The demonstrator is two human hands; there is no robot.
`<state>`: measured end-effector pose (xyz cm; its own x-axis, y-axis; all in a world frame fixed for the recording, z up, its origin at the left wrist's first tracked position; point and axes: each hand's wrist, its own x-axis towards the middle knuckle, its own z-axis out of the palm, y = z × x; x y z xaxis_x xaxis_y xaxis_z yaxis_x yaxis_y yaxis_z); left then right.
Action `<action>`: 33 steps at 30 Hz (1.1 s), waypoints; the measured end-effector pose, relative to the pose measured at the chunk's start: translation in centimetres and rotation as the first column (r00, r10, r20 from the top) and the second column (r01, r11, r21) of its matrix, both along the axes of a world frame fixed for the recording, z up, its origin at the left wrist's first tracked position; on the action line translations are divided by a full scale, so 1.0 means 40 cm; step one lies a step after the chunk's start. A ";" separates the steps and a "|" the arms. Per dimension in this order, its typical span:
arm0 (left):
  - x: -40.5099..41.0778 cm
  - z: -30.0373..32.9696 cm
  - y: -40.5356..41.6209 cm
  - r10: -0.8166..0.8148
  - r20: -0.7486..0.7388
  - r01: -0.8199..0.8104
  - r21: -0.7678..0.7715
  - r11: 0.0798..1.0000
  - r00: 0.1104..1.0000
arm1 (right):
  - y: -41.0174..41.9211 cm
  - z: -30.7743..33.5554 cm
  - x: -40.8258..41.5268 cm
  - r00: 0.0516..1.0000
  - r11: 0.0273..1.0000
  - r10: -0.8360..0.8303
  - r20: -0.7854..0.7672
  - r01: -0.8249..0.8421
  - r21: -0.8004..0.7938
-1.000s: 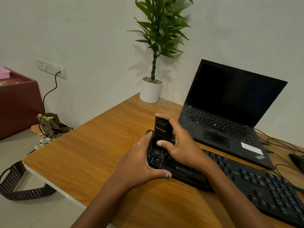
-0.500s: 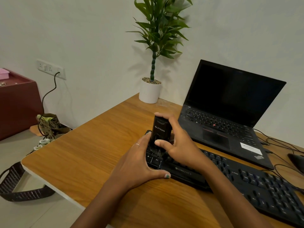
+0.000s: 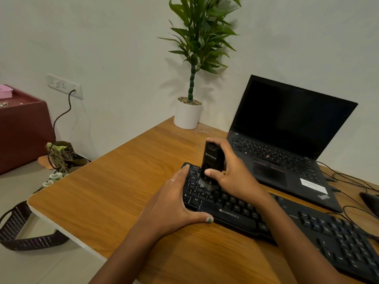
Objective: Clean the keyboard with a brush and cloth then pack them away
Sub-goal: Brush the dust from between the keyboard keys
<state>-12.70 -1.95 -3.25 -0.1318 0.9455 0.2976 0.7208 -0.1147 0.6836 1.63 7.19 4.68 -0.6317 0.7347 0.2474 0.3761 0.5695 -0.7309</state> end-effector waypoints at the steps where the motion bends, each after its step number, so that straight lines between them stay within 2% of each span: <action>1: 0.000 -0.001 0.000 0.004 -0.003 -0.004 -0.006 1.000 1.000 | 0.000 -0.008 -0.004 0.997 0.995 -0.072 0.003 0.071 0.076; 3: 0.000 -0.002 0.000 0.003 0.003 -0.003 -0.004 1.000 1.000 | 0.000 -0.013 -0.002 0.997 0.993 -0.069 -0.028 0.071 0.096; 6: -0.001 -0.003 0.000 -0.010 0.021 0.010 0.007 1.000 1.000 | 0.004 0.009 0.018 0.980 0.962 0.151 -0.133 -0.177 -0.207; 7: -0.002 -0.003 0.001 -0.012 0.022 0.012 0.007 1.000 1.000 | 0.007 0.010 0.022 0.973 0.943 0.179 -0.146 -0.212 -0.256; 8: -0.002 -0.002 0.001 -0.011 0.020 0.011 0.006 1.000 1.000 | 0.009 0.007 0.020 0.980 0.955 0.161 -0.117 -0.184 -0.234; 11: 0.000 0.000 0.001 -0.002 0.003 0.002 -0.011 1.000 1.000 | 0.006 -0.014 -0.002 0.997 0.995 -0.080 -0.007 0.080 0.051; 13: 0.001 0.001 0.000 0.000 -0.004 -0.001 -0.022 1.000 1.000 | 0.002 -0.021 -0.007 0.992 0.982 -0.124 -0.016 0.125 0.139; 17: 0.001 -0.001 0.002 -0.002 -0.005 0.002 -0.019 1.000 1.000 | 0.009 0.009 0.016 0.997 0.991 0.051 -0.060 -0.058 -0.124; 18: 0.001 -0.001 0.002 0.000 -0.010 0.000 -0.019 1.000 1.000 | 0.013 0.007 0.017 0.998 0.991 0.043 -0.042 -0.048 -0.123; 22: 0.003 0.001 0.002 0.008 -0.016 -0.008 -0.018 1.000 1.000 | 0.017 -0.022 -0.005 0.981 0.980 -0.193 -0.023 0.194 0.048; 27: 0.002 0.001 0.002 0.006 -0.025 -0.007 -0.035 0.999 1.000 | 0.024 0.000 0.009 0.999 0.997 -0.029 -0.038 0.026 -0.072; 31: 0.001 -0.002 0.003 0.012 -0.034 -0.013 -0.048 0.999 0.999 | 0.046 -0.017 -0.002 0.970 0.968 -0.238 -0.050 0.241 0.069; 33: 0.000 -0.002 0.003 0.011 -0.030 -0.013 -0.054 0.998 0.999 | 0.054 -0.018 0.001 0.978 0.981 -0.191 -0.083 0.192 0.003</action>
<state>-12.68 -1.83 -3.34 -0.1353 0.9587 0.2501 0.7418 -0.0693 0.6670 1.69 9.35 3.95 -0.4564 0.8373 0.3011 0.4178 0.5004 -0.7583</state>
